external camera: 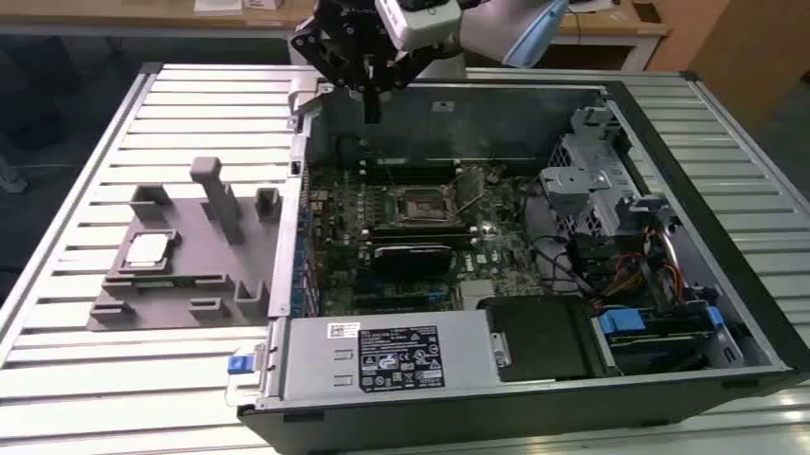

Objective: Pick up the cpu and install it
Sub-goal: 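Reach for the cpu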

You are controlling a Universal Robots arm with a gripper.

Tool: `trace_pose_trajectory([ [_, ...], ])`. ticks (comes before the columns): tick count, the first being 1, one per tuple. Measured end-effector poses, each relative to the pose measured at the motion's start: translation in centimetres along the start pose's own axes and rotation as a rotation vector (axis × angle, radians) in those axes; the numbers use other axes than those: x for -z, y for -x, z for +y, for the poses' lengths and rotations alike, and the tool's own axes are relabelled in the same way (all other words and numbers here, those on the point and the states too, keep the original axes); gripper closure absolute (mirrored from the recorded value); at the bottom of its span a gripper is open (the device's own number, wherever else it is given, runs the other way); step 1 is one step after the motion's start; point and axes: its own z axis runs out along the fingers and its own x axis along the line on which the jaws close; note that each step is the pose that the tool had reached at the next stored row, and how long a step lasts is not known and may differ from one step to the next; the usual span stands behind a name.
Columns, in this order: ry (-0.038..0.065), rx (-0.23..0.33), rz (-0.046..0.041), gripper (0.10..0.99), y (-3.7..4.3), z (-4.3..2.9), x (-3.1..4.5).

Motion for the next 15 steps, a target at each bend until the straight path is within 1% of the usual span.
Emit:
trace_pose_trajectory([
  [10,0.0,0.0,-0.0001,0.98,-0.02,0.0,0.0],
  [15,0.0,0.0,0.0,0.98,-0.34,-0.03,0.01],
])
